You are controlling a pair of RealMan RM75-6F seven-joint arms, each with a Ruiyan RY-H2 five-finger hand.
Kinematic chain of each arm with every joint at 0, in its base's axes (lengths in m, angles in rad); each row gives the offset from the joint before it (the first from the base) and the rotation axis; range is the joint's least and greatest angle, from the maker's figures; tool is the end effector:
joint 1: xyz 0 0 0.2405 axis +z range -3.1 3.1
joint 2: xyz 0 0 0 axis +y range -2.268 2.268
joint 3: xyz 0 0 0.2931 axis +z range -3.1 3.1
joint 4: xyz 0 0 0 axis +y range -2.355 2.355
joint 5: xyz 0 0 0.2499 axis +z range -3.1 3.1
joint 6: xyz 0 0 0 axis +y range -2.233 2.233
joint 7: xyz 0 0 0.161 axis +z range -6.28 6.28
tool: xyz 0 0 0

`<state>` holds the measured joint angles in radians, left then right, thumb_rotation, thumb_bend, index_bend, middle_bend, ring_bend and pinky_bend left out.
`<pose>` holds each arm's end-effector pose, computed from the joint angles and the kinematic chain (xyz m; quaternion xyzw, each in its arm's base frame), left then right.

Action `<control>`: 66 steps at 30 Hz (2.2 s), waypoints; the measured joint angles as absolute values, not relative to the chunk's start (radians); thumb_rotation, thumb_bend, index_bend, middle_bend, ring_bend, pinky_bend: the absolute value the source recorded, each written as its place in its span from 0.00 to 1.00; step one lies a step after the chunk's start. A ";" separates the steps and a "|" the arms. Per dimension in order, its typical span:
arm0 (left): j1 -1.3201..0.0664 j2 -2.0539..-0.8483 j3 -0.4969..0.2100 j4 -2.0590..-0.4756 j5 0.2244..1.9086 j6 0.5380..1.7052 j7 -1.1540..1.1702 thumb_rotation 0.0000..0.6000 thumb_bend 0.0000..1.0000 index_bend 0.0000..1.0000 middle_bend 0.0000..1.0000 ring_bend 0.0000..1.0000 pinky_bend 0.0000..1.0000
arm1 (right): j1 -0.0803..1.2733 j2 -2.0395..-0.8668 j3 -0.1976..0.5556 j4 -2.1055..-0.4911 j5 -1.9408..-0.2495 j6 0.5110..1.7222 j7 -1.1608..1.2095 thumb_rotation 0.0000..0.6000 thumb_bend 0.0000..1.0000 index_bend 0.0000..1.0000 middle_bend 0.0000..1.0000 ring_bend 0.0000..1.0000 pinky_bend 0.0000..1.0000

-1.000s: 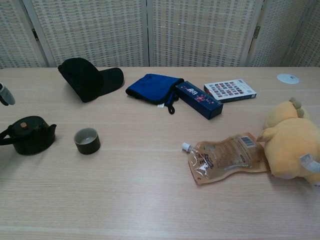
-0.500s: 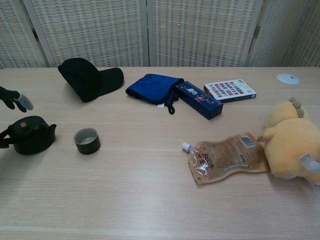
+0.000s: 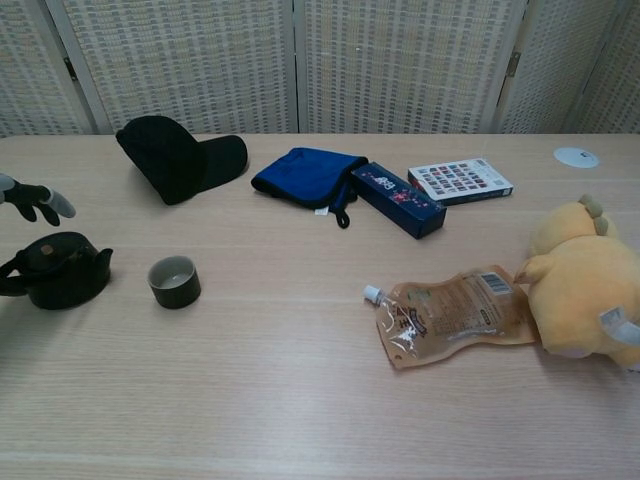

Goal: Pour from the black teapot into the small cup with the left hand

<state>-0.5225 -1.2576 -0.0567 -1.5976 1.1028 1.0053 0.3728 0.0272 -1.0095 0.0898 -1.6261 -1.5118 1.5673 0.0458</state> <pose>-0.3029 0.3363 0.0327 -0.7251 -0.3959 -0.2456 0.5071 -0.3645 -0.1925 0.1951 0.5729 -0.3481 0.3989 0.6257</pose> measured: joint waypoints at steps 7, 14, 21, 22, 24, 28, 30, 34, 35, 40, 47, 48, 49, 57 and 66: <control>-0.534 -1.275 -0.060 -1.563 1.083 0.986 0.375 0.91 0.06 0.17 0.23 0.22 0.00 | 0.025 -1.012 0.090 -1.624 -1.512 1.569 0.047 1.00 0.11 0.24 0.29 0.23 0.26; -0.553 -1.297 -0.078 -1.503 1.045 0.970 0.383 0.93 0.06 0.17 0.23 0.22 0.00 | 0.024 -1.014 0.089 -1.623 -1.508 1.568 0.046 1.00 0.11 0.24 0.29 0.23 0.26; -0.577 -1.323 -0.097 -1.434 1.014 0.956 0.401 0.96 0.06 0.18 0.23 0.22 0.00 | 0.027 -1.015 0.091 -1.622 -1.507 1.563 0.043 1.00 0.11 0.24 0.29 0.23 0.26; -0.580 -1.326 -0.099 -1.424 1.010 0.954 0.404 0.97 0.06 0.18 0.23 0.22 0.00 | 0.027 -1.015 0.091 -1.622 -1.507 1.563 0.043 1.00 0.11 0.24 0.29 0.23 0.26; -0.587 -1.335 -0.104 -1.404 1.003 0.950 0.408 0.98 0.06 0.18 0.23 0.22 0.00 | 0.027 -1.016 0.092 -1.622 -1.506 1.562 0.043 1.00 0.11 0.24 0.29 0.23 0.26; -0.595 -1.353 -0.114 -1.363 0.984 0.942 0.406 1.00 0.06 0.18 0.23 0.22 0.00 | 0.027 -1.017 0.091 -1.621 -1.506 1.562 0.044 1.00 0.11 0.24 0.29 0.23 0.26; -0.595 -1.359 -0.118 -1.352 0.978 0.941 0.397 1.00 0.06 0.18 0.23 0.22 0.00 | 0.026 -1.017 0.091 -1.620 -1.506 1.563 0.045 1.00 0.11 0.24 0.29 0.23 0.26; -0.587 -1.349 -0.117 -1.367 0.987 0.958 0.390 1.00 0.06 0.18 0.23 0.22 0.00 | 0.025 -1.016 0.091 -1.619 -1.507 1.564 0.048 1.00 0.11 0.24 0.29 0.23 0.26; -0.582 -1.341 -0.116 -1.380 0.991 0.966 0.388 1.00 0.06 0.19 0.23 0.22 0.00 | 0.025 -1.016 0.091 -1.619 -1.507 1.564 0.049 1.00 0.11 0.24 0.29 0.23 0.26; -0.554 -1.308 -0.111 -1.454 1.038 1.021 0.357 1.00 0.06 0.29 0.23 0.23 0.00 | 0.028 -1.020 0.090 -1.616 -1.507 1.557 0.049 1.00 0.11 0.24 0.29 0.23 0.27; -0.510 -1.260 -0.088 -1.548 1.126 1.081 0.309 1.00 0.06 0.38 0.27 0.27 0.00 | 0.030 -1.022 0.089 -1.614 -1.511 1.556 0.048 1.00 0.11 0.24 0.29 0.23 0.27; -0.506 -1.258 -0.085 -1.554 1.133 1.087 0.308 1.00 0.06 0.39 0.28 0.28 0.00 | 0.030 -1.022 0.089 -1.613 -1.511 1.557 0.048 1.00 0.11 0.24 0.29 0.23 0.27; -0.503 -1.257 -0.082 -1.559 1.137 1.090 0.308 1.00 0.06 0.39 0.29 0.30 0.00 | 0.029 -1.023 0.088 -1.613 -1.511 1.557 0.048 1.00 0.11 0.24 0.29 0.23 0.27; -0.500 -1.270 -0.077 -1.553 1.135 1.084 0.323 1.00 0.06 0.40 0.34 0.35 0.00 | 0.021 -1.022 0.086 -1.610 -1.512 1.568 0.054 1.00 0.11 0.24 0.29 0.23 0.27; -0.499 -1.308 -0.080 -1.504 1.132 1.079 0.325 1.00 0.06 0.40 0.38 0.38 0.00 | 0.016 -1.023 0.085 -1.604 -1.510 1.572 0.061 1.00 0.11 0.24 0.29 0.23 0.27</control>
